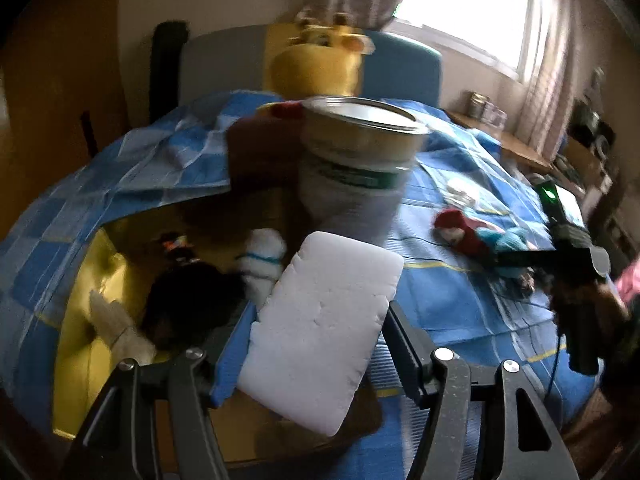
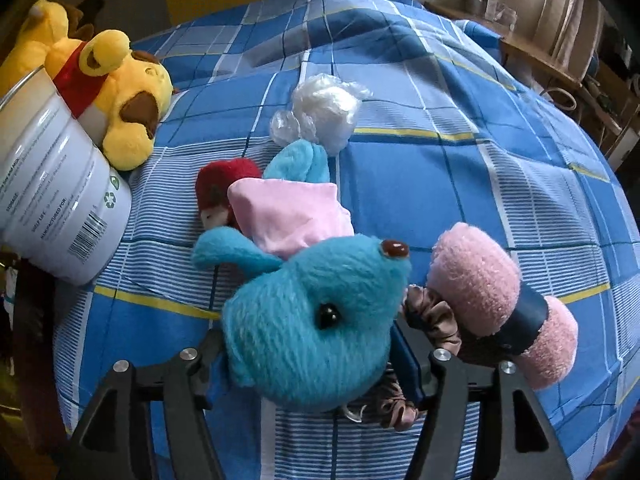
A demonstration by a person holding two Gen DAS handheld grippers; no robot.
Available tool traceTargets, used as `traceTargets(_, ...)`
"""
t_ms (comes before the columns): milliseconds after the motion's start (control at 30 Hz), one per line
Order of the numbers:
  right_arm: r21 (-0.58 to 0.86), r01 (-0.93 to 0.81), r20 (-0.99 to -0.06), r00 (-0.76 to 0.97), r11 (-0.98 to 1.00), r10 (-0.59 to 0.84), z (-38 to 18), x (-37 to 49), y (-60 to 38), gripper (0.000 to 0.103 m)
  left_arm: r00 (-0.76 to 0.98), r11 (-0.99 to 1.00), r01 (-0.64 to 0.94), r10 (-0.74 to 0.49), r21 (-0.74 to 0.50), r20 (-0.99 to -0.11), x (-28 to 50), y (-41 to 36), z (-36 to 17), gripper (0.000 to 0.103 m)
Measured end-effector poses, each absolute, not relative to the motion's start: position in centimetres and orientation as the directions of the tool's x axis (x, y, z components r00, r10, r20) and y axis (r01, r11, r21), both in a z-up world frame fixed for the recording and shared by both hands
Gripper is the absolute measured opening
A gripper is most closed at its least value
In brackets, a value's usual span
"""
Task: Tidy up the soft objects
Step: 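Lower the white sponge into the gold tray and open the left gripper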
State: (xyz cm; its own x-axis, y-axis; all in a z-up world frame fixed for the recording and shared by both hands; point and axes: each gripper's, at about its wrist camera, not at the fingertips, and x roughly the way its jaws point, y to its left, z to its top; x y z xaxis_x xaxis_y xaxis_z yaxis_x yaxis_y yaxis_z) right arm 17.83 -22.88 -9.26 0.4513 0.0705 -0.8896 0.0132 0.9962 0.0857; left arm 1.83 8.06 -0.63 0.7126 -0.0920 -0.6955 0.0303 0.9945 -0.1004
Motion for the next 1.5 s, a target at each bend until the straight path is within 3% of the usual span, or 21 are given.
traceTargets(100,0.065,0.011,-0.874,0.483,0.998,0.051,-8.6,17.5,-22.5,0.059,0.703,0.987,-0.055,-0.069,-0.152,-0.708,2.2,11.9,-0.8,0.065)
traceTargets(300,0.01,0.003,-0.868,0.496,1.0,0.007,-8.4,17.1,-22.0,0.056,0.658,0.922,-0.249,-0.063,-0.296,-0.751,4.0,20.6,-2.2,0.066)
traceTargets(500,0.009,0.014,-0.857,0.516,1.0,0.001,-7.9,17.0,-22.1,0.056,0.624,0.898,-0.332,-0.022,-0.289,-0.782,7.1,24.1,-3.7,0.068)
traceTargets(600,0.017,0.03,-0.853,0.521,0.999,-0.001,-7.7,17.1,-22.4,0.056,0.611,0.895,-0.349,-0.009,-0.279,-0.792,8.8,24.6,-4.5,0.072)
traceTargets(700,0.027,0.047,-0.853,0.522,0.999,-0.002,-7.6,17.3,-22.8,0.056,0.592,0.9,-0.363,0.023,-0.241,-0.806,10.1,24.7,-5.2,0.086)
traceTargets(833,0.048,0.064,-0.851,0.525,0.997,0.007,-7.5,17.3,-23.3,0.056,0.585,0.903,-0.369,0.043,-0.219,-0.81,10.7,24.7,-5.6,0.099)
traceTargets(1067,0.105,0.112,-0.844,0.535,0.988,0.029,-7.2,17.2,-24.4,0.056,0.607,0.927,-0.352,0.12,-0.13,-0.786,8.0,23.0,-4.6,0.099)
traceTargets(1500,0.229,0.29,-0.809,0.588,0.929,0.016,-4.9,16.3,-28.5,0.056,0.672,0.986,-0.158,0.075,-0.045,-0.736,3.0,18.5,-3.2,0.103)
